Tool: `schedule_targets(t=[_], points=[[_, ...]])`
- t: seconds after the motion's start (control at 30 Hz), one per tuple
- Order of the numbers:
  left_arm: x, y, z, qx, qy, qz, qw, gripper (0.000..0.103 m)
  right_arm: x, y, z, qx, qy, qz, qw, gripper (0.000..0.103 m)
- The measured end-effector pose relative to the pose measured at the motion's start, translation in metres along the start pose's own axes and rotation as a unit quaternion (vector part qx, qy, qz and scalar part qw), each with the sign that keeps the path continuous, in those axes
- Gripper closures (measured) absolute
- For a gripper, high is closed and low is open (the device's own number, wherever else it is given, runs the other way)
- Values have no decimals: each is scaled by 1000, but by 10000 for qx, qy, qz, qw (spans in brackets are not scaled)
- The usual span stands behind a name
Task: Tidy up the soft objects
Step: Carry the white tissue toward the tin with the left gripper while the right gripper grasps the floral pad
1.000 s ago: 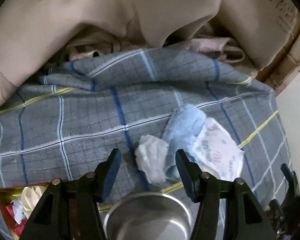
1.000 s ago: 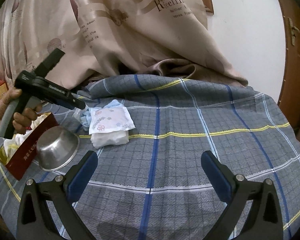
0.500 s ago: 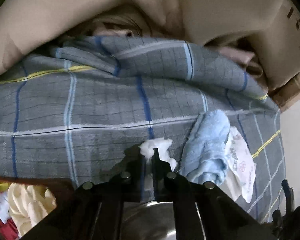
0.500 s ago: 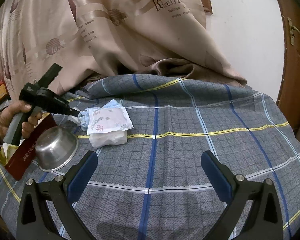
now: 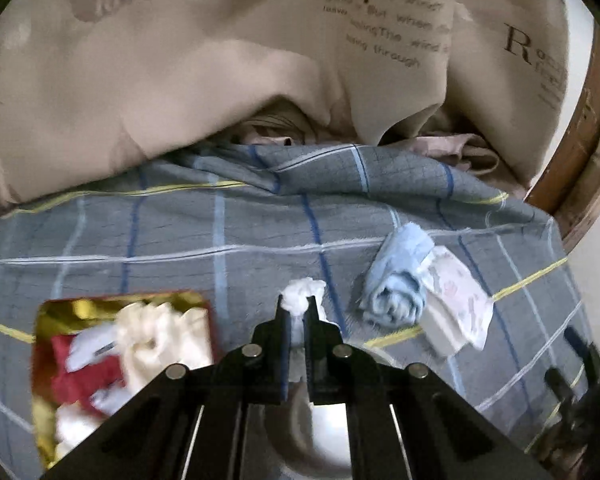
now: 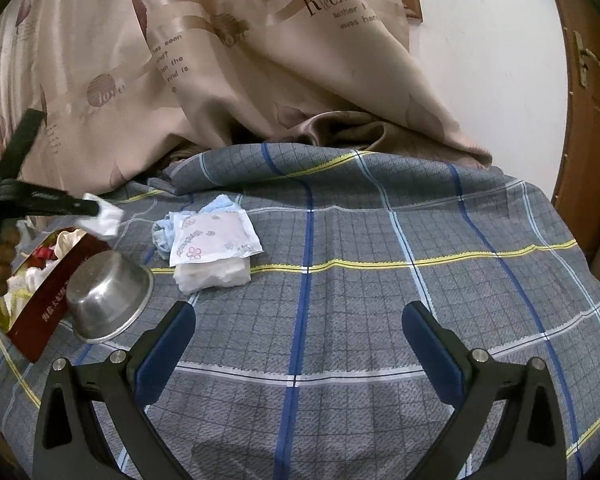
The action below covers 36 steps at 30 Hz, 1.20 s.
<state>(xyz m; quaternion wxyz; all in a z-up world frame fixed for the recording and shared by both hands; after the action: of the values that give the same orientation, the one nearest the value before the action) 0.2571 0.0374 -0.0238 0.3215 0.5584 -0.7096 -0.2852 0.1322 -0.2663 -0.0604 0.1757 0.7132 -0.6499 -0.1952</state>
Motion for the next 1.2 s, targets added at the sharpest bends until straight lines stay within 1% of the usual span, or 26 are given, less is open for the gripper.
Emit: schedule_targets(t=[0.17, 0.23, 0.3, 0.53, 0.73, 0.8, 0.9, 1.0, 1.1, 1.17, 1.2], points=[[-10, 29, 22, 86, 200, -184, 9996, 98, 0, 0, 0, -15, -2, 7, 10000, 0], [-8, 42, 32, 139, 212, -158, 9996, 98, 0, -1, 1, -25, 3, 5, 10000, 0], [-5, 54, 41, 225, 167, -278, 9992, 98, 0, -1, 1, -45, 3, 7, 10000, 0], [3, 98, 77, 514, 339, -269, 9977, 98, 0, -1, 1, -36, 14, 7, 10000, 0], [9, 137, 107, 824, 439, -451, 9946, 97, -4, 2, 0, 64, 67, -36, 10000, 0], [8, 146, 116, 881, 512, -429, 9939, 97, -11, 2, 1, 11, 148, -243, 9996, 0], [4, 157, 129, 965, 628, -477, 9922, 97, -31, -3, -1, -203, 429, -596, 9971, 0], [4, 164, 139, 997, 702, -433, 9916, 97, -50, -4, -16, -158, 559, -821, 9949, 0], [3, 165, 143, 974, 706, -393, 9920, 97, -66, -16, -32, -232, 772, -858, 9930, 0], [2, 165, 144, 983, 722, -363, 9919, 97, -79, -27, -41, -398, 891, -1025, 9899, 0], [1, 164, 144, 979, 731, -335, 9919, 97, -85, -31, -43, -468, 955, -1040, 9889, 0]])
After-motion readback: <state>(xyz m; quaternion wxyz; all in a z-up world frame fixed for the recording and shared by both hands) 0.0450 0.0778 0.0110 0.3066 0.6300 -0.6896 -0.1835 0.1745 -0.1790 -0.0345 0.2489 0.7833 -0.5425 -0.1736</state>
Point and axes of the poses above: each gripper's, at about its wrist camera, not at the fingertips, and y roughly against the way its jaws point, x to its right, z to its underside, the point moved 8 cm from there along -y, roughly the way its jaws point, and after that the axes turned 3 degrees about z, right-handed, at the moved point
